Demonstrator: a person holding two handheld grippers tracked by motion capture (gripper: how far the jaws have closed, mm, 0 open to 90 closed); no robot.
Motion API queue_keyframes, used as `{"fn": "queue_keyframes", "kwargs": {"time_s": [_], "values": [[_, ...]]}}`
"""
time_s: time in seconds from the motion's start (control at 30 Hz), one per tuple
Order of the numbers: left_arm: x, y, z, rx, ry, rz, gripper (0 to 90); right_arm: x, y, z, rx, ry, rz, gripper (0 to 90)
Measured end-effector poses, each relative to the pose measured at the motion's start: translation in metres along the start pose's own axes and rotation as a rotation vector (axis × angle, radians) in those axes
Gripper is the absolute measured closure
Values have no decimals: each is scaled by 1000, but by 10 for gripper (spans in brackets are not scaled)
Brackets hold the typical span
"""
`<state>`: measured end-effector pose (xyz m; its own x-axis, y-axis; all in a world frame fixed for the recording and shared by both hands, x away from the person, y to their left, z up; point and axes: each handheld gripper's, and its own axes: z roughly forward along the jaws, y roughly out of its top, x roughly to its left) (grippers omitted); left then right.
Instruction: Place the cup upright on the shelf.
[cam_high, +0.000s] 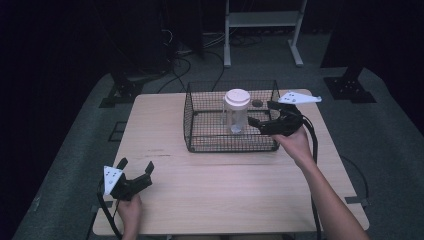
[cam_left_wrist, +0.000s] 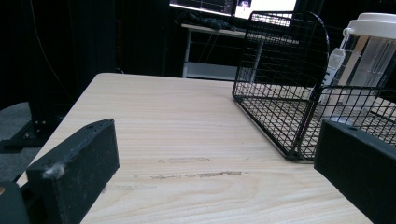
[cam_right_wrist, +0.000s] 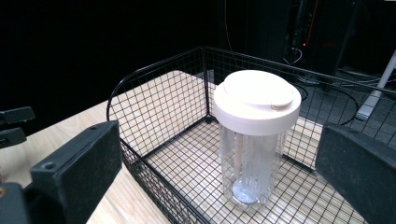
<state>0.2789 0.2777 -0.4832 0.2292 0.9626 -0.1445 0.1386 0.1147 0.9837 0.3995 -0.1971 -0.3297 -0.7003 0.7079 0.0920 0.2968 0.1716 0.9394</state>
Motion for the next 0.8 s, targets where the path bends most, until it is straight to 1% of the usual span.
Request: {"fn": "queue_keyframes", "kwargs": {"time_s": [0.17,0.2,0.4,0.43,0.53,0.8], "values": [[0,0,0,1,0,-1,0,2,-4,-3,5,8,2,0],[0,0,0,1,1,-1,0,2,-5,-3,14,8,-2,0],[0,0,0,1,0,0,0,6,-9,-6,16,17,-6,0],[0,0,0,1,0,0,0,7,-11,-7,25,16,-13,0],[0,0,0,1,0,0,0,7,-14,-9,27,19,-15,0],[0,0,0,2,0,2,0,8,-22,-15,34,24,-8,0]]}}
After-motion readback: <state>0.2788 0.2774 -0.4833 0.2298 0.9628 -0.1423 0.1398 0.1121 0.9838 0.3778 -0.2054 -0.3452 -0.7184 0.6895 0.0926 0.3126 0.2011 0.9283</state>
